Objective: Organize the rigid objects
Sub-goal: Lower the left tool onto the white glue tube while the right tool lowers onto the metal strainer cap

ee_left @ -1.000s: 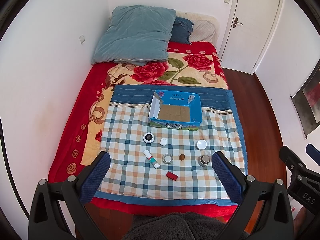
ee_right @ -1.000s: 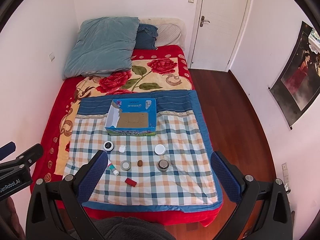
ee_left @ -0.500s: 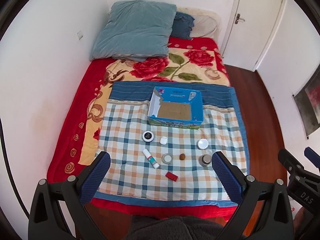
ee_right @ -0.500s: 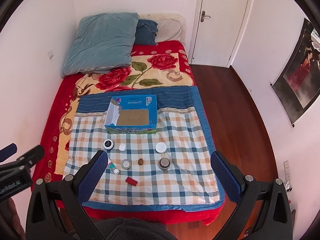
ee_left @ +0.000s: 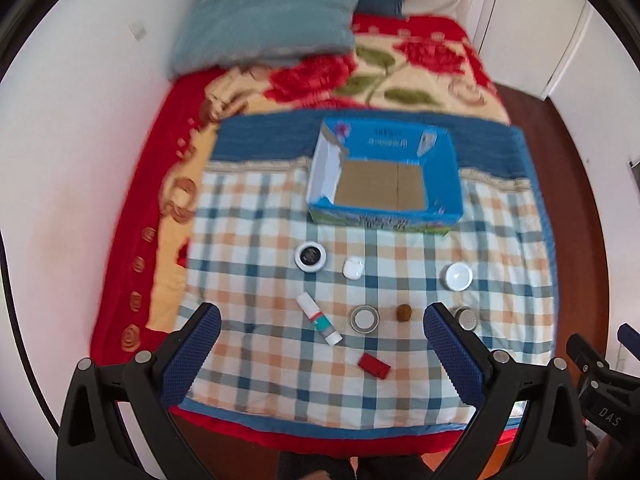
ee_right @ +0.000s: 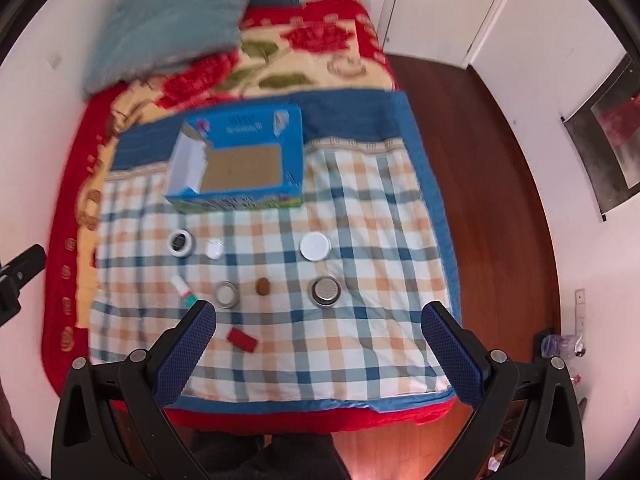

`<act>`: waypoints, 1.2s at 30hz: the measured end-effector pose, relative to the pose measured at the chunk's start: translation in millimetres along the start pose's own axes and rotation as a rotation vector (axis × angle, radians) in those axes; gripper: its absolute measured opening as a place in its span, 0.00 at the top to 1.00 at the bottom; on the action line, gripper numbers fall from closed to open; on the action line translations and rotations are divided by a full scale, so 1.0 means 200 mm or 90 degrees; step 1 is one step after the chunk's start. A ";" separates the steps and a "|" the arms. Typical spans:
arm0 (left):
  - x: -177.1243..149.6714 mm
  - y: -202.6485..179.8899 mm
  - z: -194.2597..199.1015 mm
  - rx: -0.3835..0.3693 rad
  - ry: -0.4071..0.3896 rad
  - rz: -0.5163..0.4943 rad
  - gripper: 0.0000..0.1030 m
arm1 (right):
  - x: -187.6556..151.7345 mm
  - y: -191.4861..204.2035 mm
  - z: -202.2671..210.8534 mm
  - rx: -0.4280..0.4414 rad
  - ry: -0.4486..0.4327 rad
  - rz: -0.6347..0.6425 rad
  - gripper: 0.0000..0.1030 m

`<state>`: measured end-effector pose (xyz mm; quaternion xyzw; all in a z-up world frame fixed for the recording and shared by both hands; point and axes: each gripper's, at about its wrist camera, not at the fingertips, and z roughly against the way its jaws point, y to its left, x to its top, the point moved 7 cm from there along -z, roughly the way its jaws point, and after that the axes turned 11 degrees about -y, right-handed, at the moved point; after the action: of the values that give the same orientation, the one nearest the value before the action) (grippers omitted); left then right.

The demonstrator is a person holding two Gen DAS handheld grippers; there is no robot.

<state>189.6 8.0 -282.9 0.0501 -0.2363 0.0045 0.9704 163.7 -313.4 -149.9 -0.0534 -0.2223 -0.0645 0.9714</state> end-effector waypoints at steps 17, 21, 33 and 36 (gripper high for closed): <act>-0.50 -0.09 -1.30 -0.006 0.214 0.039 0.00 | -0.35 0.00 -1.50 -0.012 0.202 -0.025 0.00; -0.67 0.04 -1.48 0.020 0.262 0.102 0.00 | -0.51 -0.01 -1.70 -0.035 0.237 -0.027 0.00; -1.04 0.18 -1.77 0.057 0.373 0.241 0.00 | -0.82 -0.15 -2.01 -0.137 0.274 -0.155 0.00; -1.09 0.12 -1.83 0.033 0.385 0.245 0.00 | -0.84 -0.20 -2.07 -0.145 0.279 -0.199 0.00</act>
<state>162.4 72.4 -703.6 0.0254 0.0565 0.2077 0.9762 182.8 -390.6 -590.9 -0.1123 -0.0038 -0.2484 0.9621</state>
